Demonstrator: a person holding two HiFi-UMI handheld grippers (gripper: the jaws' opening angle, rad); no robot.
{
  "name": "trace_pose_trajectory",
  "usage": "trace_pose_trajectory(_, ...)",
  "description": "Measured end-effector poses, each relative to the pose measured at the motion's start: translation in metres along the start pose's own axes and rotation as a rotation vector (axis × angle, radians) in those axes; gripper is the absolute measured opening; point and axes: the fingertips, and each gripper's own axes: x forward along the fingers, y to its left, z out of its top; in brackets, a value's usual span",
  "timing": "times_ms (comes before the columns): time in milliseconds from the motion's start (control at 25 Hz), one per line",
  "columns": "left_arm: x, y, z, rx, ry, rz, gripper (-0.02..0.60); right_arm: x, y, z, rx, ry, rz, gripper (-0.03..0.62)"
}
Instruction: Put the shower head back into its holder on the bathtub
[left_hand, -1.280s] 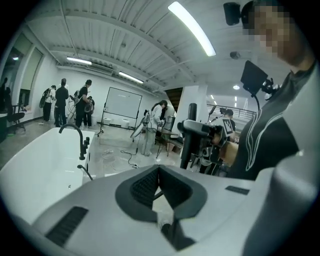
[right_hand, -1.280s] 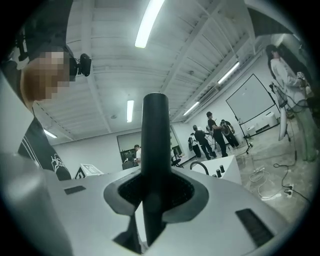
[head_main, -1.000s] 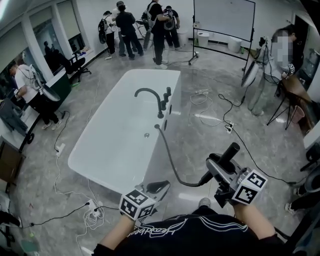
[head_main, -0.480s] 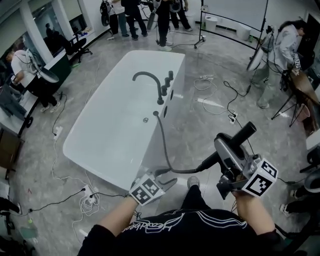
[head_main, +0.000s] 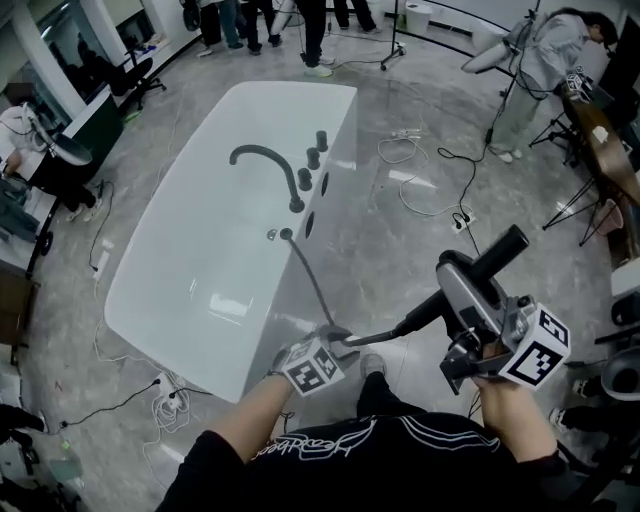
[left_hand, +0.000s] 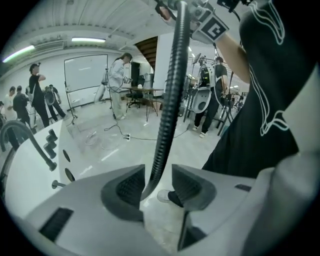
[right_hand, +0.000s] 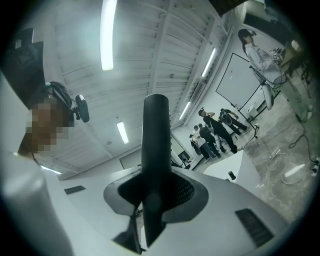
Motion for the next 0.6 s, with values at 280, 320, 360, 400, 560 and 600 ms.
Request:
trace_pose_trajectory(280, 0.038, 0.033, 0.016, -0.050, -0.012, -0.038, 0.065, 0.011, -0.062, 0.030, 0.001, -0.007, -0.024, 0.098)
trace_pose_trajectory(320, 0.041, 0.037, 0.018, -0.060, -0.011, -0.045, 0.064, 0.012, -0.071, 0.032, -0.002, -0.002, -0.032, 0.098)
trace_pose_trajectory(360, 0.043, 0.041, 0.019, -0.070, -0.009, -0.051, 0.063, 0.013, -0.080, 0.035, -0.007, 0.004, -0.039, 0.098)
trace_pose_trajectory(400, 0.044, 0.046, 0.020, -0.081, -0.008, -0.055, 0.063, 0.015, -0.088, 0.037, -0.015, 0.010, -0.045, 0.098)
trace_pose_trajectory(560, 0.037, 0.067, 0.024, -0.163, -0.020, -0.055, 0.062, 0.019, -0.123, 0.039, -0.069, 0.062, -0.093, 0.097)
trace_pose_trajectory(600, 0.034, 0.072, 0.024, -0.199, -0.026, -0.046, 0.062, 0.019, -0.132, 0.036, -0.086, 0.090, -0.109, 0.097)
